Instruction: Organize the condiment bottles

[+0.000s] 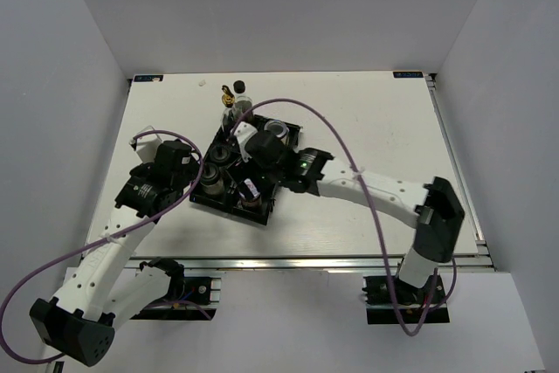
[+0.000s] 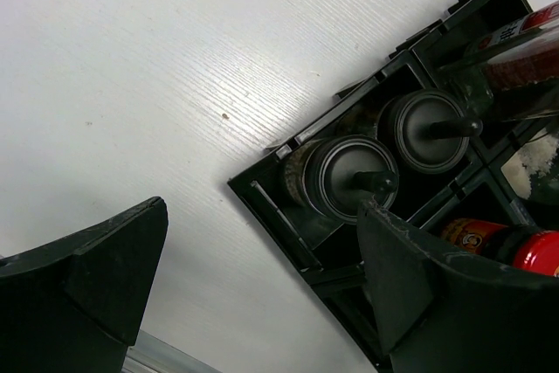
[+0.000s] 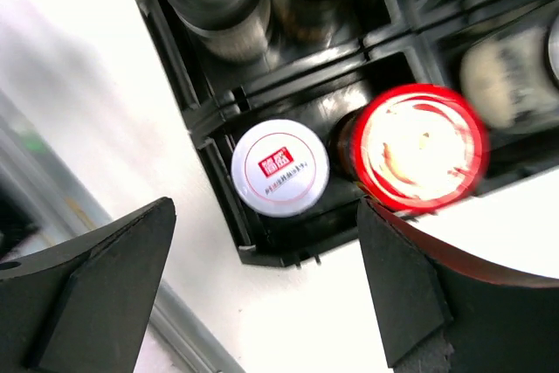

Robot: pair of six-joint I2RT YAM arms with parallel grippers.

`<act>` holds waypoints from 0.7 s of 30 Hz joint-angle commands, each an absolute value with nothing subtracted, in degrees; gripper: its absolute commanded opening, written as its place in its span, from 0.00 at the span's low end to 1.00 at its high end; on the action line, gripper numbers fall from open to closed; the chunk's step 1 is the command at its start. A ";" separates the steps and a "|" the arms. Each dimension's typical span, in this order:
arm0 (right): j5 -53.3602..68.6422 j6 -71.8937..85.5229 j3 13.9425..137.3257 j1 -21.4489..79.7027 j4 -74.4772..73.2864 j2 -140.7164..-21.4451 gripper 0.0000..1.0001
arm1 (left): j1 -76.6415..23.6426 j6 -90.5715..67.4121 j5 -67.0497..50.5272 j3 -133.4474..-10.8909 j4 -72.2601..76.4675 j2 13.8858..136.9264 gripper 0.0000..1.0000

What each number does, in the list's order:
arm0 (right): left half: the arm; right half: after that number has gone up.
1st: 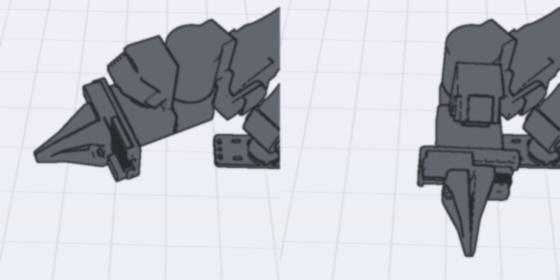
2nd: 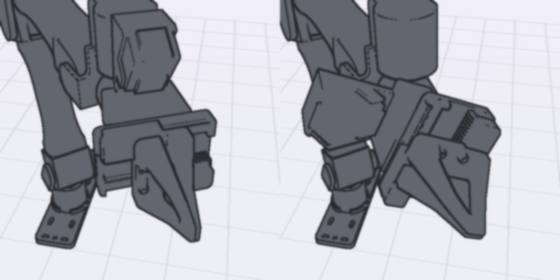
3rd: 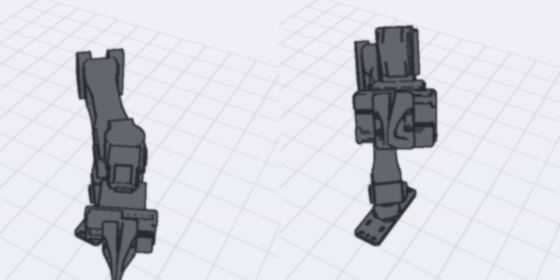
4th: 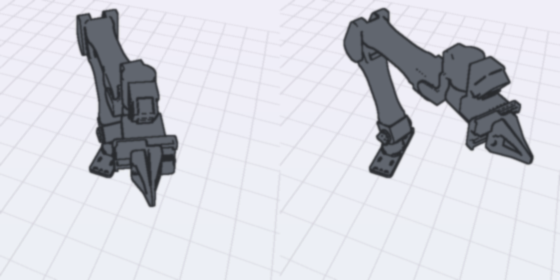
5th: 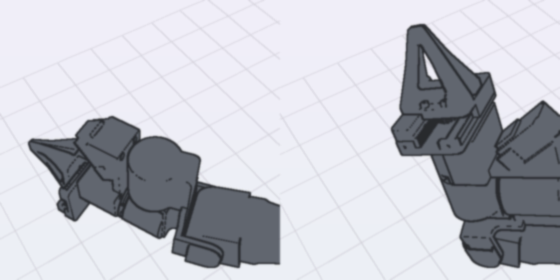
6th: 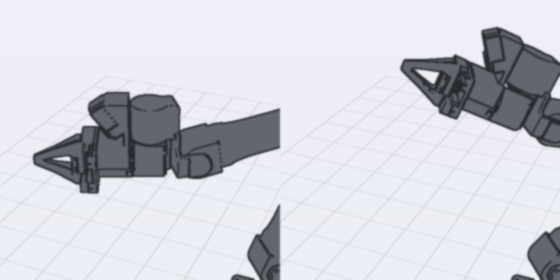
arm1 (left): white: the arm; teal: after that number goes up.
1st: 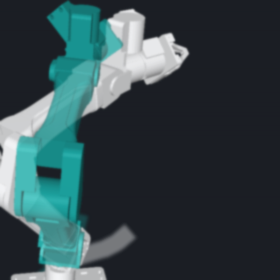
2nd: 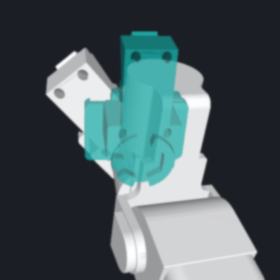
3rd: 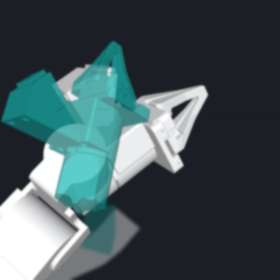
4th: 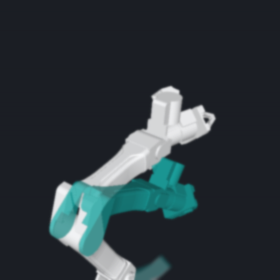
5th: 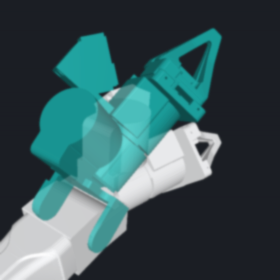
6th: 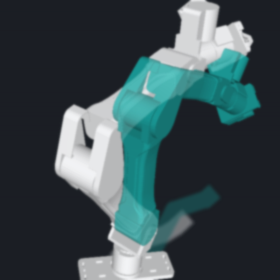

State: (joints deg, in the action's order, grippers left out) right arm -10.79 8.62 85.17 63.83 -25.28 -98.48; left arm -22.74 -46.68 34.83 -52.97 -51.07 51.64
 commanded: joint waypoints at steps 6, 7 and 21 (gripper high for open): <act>-16.78 17.81 73.50 53.48 -21.71 -80.96 0.89 | -22.85 -48.08 37.53 -54.76 -51.78 52.56 0.98; -17.22 19.15 69.30 51.52 -22.23 -77.47 0.89 | -22.85 -47.64 37.44 -54.49 -50.90 52.82 0.98; -24.52 21.19 43.51 26.02 -18.28 -49.23 0.89 | -19.43 -41.93 39.55 -58.09 -49.04 51.94 0.98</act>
State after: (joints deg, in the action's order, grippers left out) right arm -22.09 22.15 44.14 26.00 -21.21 -51.11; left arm -20.21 -44.95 38.11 -54.85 -50.65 53.34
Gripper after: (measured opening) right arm 0.894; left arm 0.982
